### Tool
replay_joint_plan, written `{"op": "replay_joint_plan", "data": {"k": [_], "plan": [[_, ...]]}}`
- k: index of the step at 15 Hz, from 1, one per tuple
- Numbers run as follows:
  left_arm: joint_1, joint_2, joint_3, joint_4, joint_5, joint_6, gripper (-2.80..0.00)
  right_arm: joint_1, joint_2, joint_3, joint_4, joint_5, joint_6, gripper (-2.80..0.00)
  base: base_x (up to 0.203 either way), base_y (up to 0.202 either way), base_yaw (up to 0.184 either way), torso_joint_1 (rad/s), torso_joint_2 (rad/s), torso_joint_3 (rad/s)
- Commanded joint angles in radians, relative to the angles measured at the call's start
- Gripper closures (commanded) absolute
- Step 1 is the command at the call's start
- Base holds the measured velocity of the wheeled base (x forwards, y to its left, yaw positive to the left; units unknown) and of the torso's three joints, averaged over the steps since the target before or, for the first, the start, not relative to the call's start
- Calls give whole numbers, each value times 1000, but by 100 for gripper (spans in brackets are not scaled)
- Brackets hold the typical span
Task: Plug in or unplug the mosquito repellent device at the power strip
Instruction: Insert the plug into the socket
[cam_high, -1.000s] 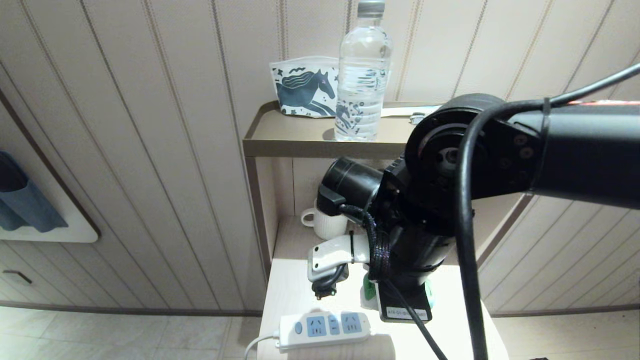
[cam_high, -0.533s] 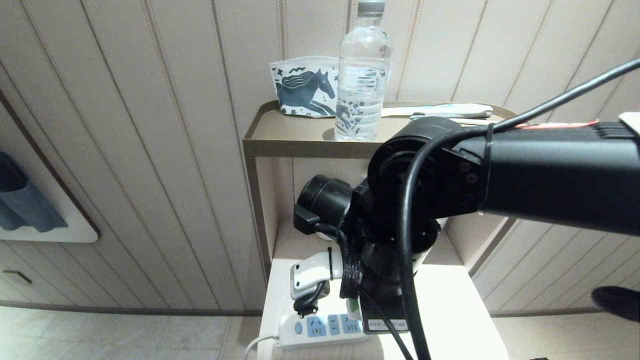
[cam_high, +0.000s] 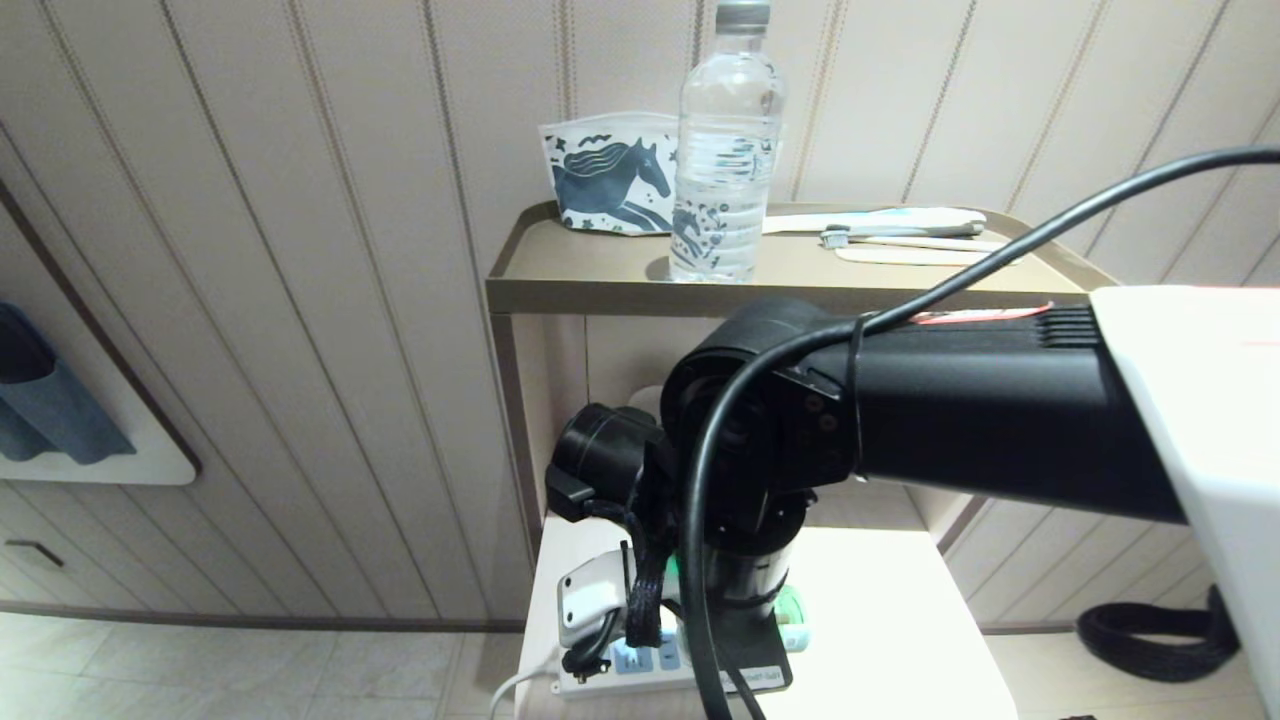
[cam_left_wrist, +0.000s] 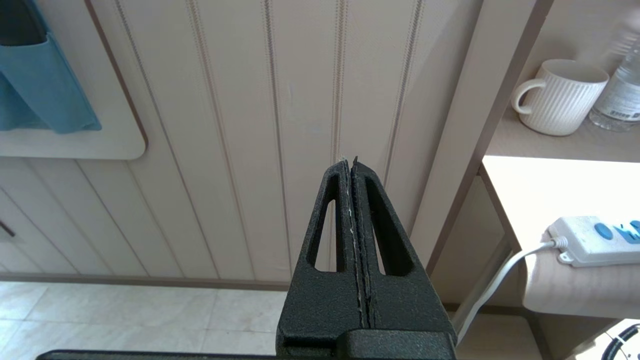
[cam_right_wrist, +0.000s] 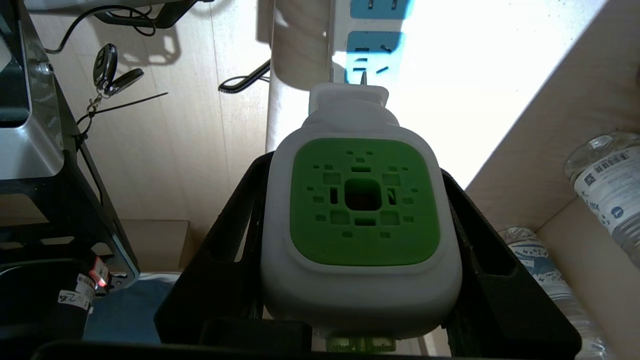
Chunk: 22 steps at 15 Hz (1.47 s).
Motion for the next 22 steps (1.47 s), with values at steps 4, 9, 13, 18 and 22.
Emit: {"op": "replay_joint_plan", "data": {"k": [4, 9, 13, 18, 22], "plan": [[-1, 0, 0, -1, 0, 0, 0, -16, 1, -1, -1, -1, -83, 0, 0, 0, 0, 0, 0, 0], [-1, 0, 0, -1, 0, -1, 0, -14, 7, -1, 3, -1, -85, 0, 0, 0, 0, 0, 0, 0], [-1, 0, 0, -1, 1, -1, 0, -14, 29, 0, 40, -8, -101, 0, 0, 0, 0, 0, 0, 0], [1, 0, 0, -1, 0, 0, 0, -7, 73, -1, 32, -11, -114, 0, 0, 0, 0, 0, 0, 0], [1, 0, 0, -1, 0, 0, 0, -3, 123, -3, 12, -20, -114, 0, 0, 0, 0, 0, 0, 0]]}}
